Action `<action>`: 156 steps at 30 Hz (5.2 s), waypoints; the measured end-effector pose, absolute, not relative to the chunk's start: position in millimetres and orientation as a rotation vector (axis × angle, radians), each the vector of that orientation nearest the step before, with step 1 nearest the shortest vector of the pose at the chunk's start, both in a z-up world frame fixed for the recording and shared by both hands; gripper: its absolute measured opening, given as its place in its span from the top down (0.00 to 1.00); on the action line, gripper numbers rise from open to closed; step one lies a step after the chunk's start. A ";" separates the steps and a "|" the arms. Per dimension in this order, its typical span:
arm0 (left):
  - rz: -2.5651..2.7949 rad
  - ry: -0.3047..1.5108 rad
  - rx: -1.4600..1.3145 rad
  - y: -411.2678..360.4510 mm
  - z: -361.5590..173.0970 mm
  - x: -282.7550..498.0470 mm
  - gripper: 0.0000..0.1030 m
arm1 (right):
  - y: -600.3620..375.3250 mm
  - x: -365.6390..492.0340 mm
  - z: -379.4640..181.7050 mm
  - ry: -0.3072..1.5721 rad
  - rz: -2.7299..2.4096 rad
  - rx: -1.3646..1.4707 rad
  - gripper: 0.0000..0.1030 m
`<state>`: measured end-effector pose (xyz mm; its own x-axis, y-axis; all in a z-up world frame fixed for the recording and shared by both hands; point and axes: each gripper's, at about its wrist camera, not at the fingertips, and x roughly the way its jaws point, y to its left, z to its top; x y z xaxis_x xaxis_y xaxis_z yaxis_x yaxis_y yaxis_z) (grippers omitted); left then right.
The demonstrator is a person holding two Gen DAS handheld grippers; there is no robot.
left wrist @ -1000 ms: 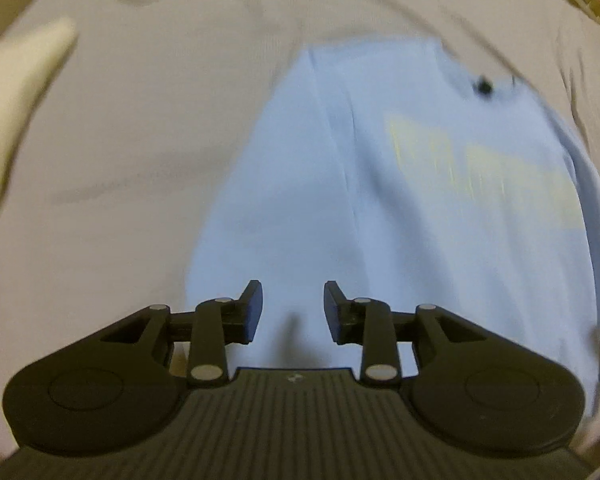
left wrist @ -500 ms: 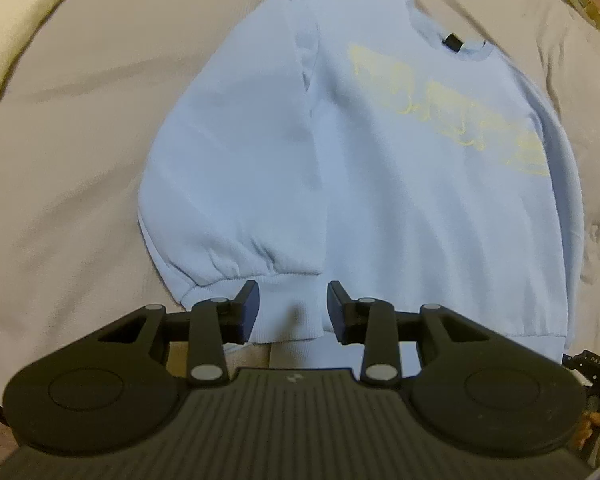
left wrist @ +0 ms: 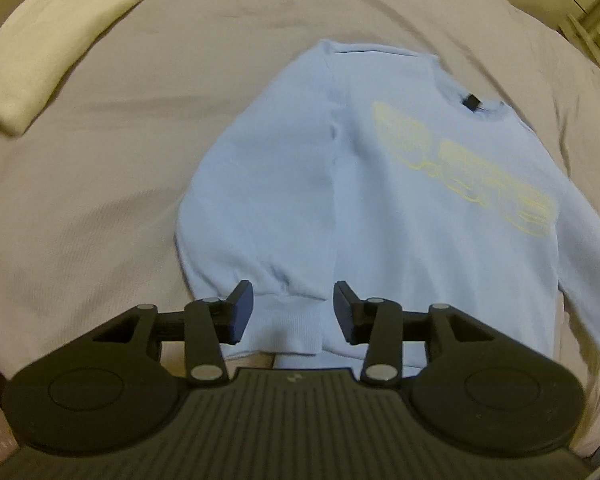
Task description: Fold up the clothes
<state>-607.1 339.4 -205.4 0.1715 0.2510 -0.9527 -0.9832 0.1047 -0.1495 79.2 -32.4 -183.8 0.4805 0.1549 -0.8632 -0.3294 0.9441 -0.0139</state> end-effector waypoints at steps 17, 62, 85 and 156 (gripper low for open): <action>0.893 1.204 -0.603 299.3 -277.5 -540.5 0.41 | 46.5 -81.0 -243.8 1.415 0.596 -0.258 0.19; 0.875 0.851 -1.366 315.0 -327.1 -604.5 0.64 | -36.8 -146.3 -325.4 1.513 0.579 0.465 0.36; 1.039 0.862 -1.092 204.5 -257.6 -562.0 0.88 | 25.3 -174.8 -239.7 1.217 0.958 -0.418 0.57; 1.565 1.003 -0.740 395.1 -271.9 -672.3 0.64 | 216.5 -213.1 -276.2 1.306 0.827 -0.553 0.18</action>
